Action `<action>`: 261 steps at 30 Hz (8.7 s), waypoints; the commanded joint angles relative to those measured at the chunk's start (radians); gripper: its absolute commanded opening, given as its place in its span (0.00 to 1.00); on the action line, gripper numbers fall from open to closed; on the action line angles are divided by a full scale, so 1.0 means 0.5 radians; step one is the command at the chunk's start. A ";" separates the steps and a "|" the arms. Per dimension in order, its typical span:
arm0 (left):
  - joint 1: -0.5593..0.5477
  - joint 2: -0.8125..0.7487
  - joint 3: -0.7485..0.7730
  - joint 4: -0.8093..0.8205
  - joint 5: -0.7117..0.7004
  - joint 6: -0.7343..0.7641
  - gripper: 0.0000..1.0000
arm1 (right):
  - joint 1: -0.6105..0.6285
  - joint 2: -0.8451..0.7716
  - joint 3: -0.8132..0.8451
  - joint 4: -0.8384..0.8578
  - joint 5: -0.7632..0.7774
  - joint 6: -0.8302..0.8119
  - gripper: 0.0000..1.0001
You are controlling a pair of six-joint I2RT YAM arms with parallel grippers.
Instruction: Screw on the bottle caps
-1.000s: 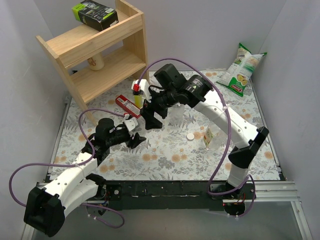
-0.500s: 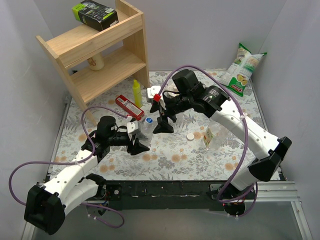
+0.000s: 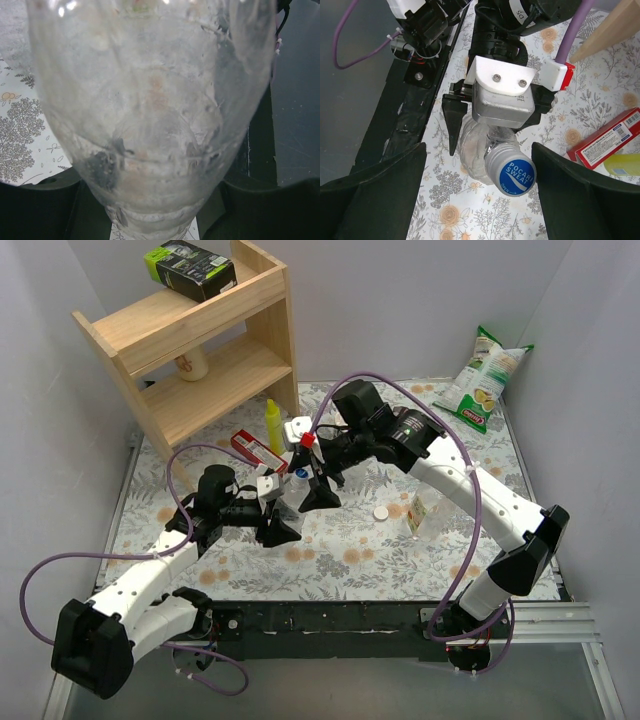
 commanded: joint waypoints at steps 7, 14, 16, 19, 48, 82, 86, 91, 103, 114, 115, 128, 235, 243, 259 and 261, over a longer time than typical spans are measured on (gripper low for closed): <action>0.065 -0.031 0.008 0.224 0.009 -0.304 0.00 | 0.007 -0.062 0.084 -0.268 0.156 -0.095 0.89; 0.102 -0.052 -0.023 0.276 -0.031 -0.331 0.00 | 0.000 -0.081 0.164 -0.519 0.315 -0.076 0.82; 0.102 -0.058 -0.016 0.215 0.021 -0.203 0.00 | -0.024 -0.108 0.192 -0.535 0.349 -0.052 0.81; 0.099 -0.058 -0.001 0.077 0.086 -0.041 0.00 | -0.116 -0.109 0.222 -0.309 0.362 0.107 0.83; 0.142 0.089 0.128 0.181 0.009 -0.356 0.00 | -0.033 -0.078 0.060 -0.188 0.119 0.077 0.89; 0.092 0.110 0.287 -0.224 0.037 0.086 0.00 | -0.104 0.017 0.278 -0.194 -0.046 -0.028 0.88; 0.092 0.156 0.336 -0.208 0.000 0.092 0.00 | -0.104 -0.010 0.213 -0.240 -0.019 -0.086 0.85; 0.242 0.291 0.441 -0.184 -0.016 -0.100 0.00 | -0.131 -0.072 0.179 -0.253 0.085 -0.114 0.83; 0.344 0.426 0.686 -0.260 0.098 0.039 0.00 | -0.285 -0.118 0.057 -0.471 0.147 0.043 0.80; 0.203 0.193 0.610 -0.712 -0.071 0.718 0.00 | -0.705 -0.160 0.076 -0.268 -0.214 -0.115 0.84; 0.203 0.199 0.600 -0.730 -0.065 0.788 0.00 | -0.705 -0.194 0.020 -0.250 -0.276 -0.174 0.84; 0.169 0.337 0.744 -0.785 -0.046 0.920 0.00 | -0.435 -0.274 -0.008 -0.317 -0.108 -1.002 0.75; -0.460 0.147 0.487 0.095 -1.393 0.697 0.00 | -0.610 -0.139 -0.404 0.440 -0.297 1.197 0.07; -0.435 0.132 0.536 -0.083 -0.798 0.286 0.00 | -0.681 -0.470 -0.796 1.250 -0.378 1.338 0.56; -0.322 0.221 0.606 -0.028 -0.580 0.120 0.00 | -0.767 -0.655 -1.143 2.026 -0.586 1.629 0.64; -0.325 0.218 0.609 -0.025 -0.580 0.126 0.00 | -0.764 -0.645 -1.158 2.106 -0.574 1.690 0.64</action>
